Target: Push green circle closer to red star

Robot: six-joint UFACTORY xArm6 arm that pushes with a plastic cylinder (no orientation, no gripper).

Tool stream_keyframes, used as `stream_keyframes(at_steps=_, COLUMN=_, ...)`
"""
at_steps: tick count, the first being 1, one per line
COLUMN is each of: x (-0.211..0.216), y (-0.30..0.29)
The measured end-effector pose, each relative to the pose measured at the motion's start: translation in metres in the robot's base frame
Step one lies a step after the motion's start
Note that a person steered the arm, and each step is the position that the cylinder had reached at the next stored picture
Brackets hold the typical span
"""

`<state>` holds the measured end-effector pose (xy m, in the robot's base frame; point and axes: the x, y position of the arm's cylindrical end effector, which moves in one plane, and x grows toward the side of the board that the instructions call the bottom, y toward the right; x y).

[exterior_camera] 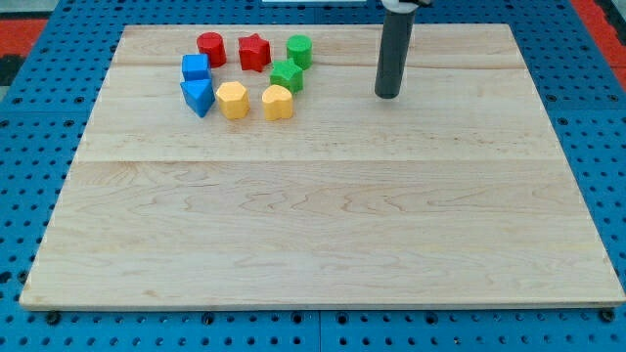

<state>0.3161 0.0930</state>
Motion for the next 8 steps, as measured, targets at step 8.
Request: stream_keyframes(at_steps=8, x=-0.068, y=-0.131)
